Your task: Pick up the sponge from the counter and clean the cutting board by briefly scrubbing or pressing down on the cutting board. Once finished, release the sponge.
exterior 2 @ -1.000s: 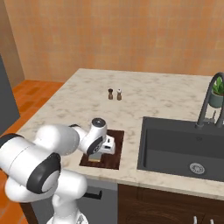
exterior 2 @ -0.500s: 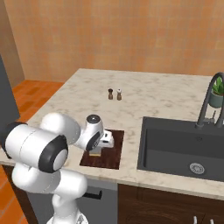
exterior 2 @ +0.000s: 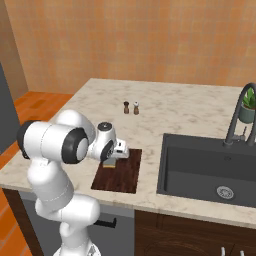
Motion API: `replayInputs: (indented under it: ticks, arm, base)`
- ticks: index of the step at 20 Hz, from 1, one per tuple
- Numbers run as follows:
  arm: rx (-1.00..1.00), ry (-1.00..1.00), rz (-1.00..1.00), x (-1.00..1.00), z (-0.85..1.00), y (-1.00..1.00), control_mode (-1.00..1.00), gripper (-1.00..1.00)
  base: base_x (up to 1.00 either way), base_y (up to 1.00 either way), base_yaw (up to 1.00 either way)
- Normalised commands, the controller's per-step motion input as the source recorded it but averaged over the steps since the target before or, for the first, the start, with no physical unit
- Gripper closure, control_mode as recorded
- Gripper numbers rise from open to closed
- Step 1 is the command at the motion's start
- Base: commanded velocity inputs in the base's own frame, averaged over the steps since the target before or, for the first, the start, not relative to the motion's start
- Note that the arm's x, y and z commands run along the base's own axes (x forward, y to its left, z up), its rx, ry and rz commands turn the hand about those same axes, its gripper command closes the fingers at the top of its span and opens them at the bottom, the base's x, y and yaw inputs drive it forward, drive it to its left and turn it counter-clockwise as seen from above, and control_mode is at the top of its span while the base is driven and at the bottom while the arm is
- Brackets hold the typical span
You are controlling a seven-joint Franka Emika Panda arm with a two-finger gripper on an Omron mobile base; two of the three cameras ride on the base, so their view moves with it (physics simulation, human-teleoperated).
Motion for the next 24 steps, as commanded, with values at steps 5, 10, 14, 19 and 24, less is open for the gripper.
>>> replayInputs:
  ticks: [5, 10, 14, 19, 24]
  arm:
    - [0.0, 0.0, 0.0, 0.43, 0.0, 0.0, -1.0, 1.0]
    - [0.0, 0.0, 0.0, 0.42, 0.0, -0.15, -1.0, 1.0]
    - [0.0, 0.0, 0.0, 0.36, 0.0, -0.34, -1.0, 1.0]
    - [0.0, 0.0, 0.01, 0.09, -0.03, -0.3, -1.0, 1.0]
    - [0.01, -0.03, 0.1, -0.45, -0.2, -0.1, -1.0, 1.0]
  base:
    - [0.0, 0.0, 0.0]
    - [0.0, 0.0, 0.0]
    - [0.0, 0.0, 0.0]
    - [0.0, 0.0, 0.0]
    - [0.0, 0.0, 0.0]
